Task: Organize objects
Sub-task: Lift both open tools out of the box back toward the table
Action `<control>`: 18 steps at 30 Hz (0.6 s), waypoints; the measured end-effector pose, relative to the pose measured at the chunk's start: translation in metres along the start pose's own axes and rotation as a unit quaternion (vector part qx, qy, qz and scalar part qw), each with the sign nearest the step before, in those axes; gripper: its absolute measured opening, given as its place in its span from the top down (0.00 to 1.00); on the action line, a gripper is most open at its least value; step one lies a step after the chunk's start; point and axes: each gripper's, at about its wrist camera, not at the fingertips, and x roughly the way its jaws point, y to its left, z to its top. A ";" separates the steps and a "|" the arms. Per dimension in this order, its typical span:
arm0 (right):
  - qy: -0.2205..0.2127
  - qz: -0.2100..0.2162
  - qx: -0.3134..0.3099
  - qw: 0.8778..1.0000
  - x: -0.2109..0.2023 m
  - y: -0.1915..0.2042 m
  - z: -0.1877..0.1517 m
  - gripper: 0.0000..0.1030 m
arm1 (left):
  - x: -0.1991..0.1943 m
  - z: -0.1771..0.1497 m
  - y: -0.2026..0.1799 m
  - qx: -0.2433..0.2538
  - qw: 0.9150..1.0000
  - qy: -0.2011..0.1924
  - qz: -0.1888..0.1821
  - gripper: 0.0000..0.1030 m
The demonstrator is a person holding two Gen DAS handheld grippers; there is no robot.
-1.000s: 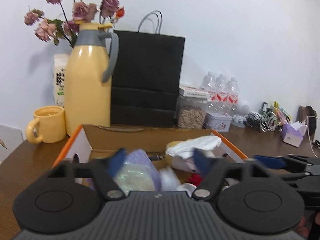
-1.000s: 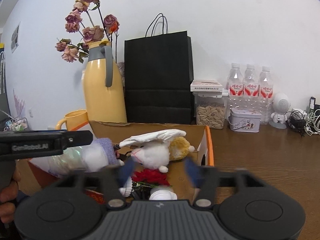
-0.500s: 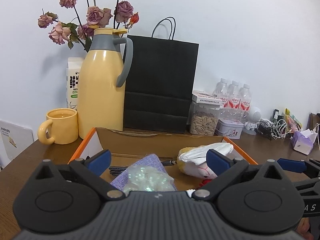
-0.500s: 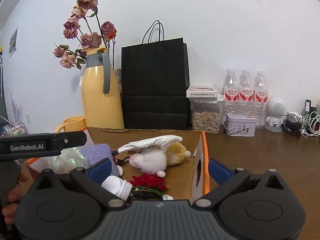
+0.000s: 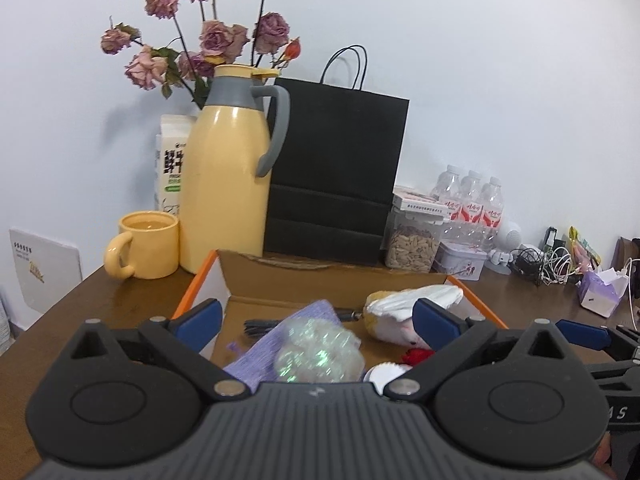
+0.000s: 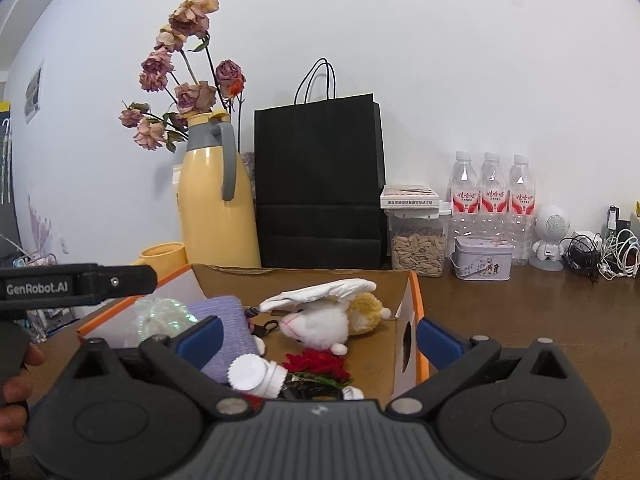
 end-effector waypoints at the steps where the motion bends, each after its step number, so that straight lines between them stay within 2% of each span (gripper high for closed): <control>1: 0.000 0.001 0.001 1.000 -0.003 0.002 -0.001 0.00 | -0.004 0.000 0.002 0.000 1.000 0.001 0.002 0.00; 18: 0.031 0.028 -0.006 0.999 -0.045 0.038 -0.020 0.00 | -0.077 -0.015 0.044 -0.003 0.999 0.013 0.049 0.00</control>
